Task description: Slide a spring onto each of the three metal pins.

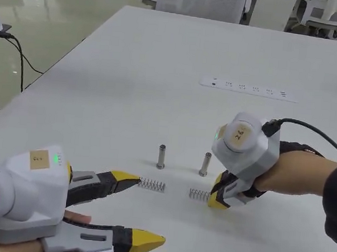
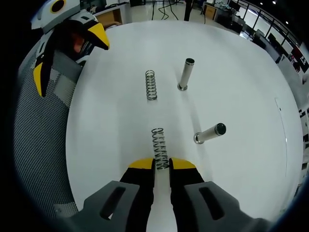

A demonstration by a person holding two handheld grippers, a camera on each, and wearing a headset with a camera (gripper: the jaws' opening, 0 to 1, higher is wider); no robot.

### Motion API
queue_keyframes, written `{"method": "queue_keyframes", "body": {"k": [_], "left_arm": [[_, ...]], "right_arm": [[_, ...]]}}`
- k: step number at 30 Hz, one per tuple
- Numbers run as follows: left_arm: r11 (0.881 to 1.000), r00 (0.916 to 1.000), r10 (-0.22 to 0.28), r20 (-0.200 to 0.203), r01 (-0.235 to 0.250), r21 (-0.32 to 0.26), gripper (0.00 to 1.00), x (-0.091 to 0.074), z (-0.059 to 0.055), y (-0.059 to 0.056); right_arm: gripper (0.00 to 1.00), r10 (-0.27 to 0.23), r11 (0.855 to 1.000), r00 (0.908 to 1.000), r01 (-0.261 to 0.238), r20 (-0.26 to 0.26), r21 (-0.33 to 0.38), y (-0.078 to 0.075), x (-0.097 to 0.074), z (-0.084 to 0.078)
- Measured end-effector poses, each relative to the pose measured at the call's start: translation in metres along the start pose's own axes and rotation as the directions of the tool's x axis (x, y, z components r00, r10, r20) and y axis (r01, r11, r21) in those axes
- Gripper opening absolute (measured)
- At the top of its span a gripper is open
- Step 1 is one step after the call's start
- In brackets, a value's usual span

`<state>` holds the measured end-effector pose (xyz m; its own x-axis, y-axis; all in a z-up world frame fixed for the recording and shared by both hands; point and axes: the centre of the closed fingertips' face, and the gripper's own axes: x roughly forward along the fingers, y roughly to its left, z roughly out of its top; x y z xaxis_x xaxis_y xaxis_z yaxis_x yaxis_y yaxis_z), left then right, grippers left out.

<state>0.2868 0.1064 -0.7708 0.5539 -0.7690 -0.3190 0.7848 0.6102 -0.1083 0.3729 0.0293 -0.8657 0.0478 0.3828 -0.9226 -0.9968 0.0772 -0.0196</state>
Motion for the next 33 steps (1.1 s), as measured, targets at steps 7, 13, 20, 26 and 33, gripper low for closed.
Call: {"method": "queue_keyframes", "body": {"k": [7,13,20,26,33], "left_arm": [[1.000,1.0000,-0.005,-0.003,0.005,0.002,0.56,0.0002,-0.0007,-0.0007],[1.000,1.0000,-0.007,-0.007,0.007,0.006,0.56,0.0003,-0.0013,-0.0013],[1.000,0.9999,-0.011,-0.010,0.011,0.011,0.55,0.0012,-0.0017,-0.0017],[1.000,1.0000,-0.007,-0.005,0.007,0.015,0.55,0.0005,0.0000,-0.0013],[0.999,0.9998,-0.015,-0.012,0.015,0.036,0.55,0.0002,0.0021,-0.0019]], "right_arm": [[0.08,-0.023,0.999,0.9997,0.023,-0.008,0.041,0.0004,0.0004,0.0009],[0.07,-0.026,0.998,0.9996,0.026,-0.010,0.059,-0.0009,0.0006,0.0004],[0.07,-0.035,0.999,0.9977,0.037,-0.058,0.033,-0.0002,0.0015,0.0013],[0.07,-0.050,0.999,0.9959,0.051,-0.076,0.014,0.0019,0.0019,0.0010],[0.07,-0.060,0.997,0.9974,0.062,-0.041,0.047,-0.0006,0.0004,0.0003]]}}
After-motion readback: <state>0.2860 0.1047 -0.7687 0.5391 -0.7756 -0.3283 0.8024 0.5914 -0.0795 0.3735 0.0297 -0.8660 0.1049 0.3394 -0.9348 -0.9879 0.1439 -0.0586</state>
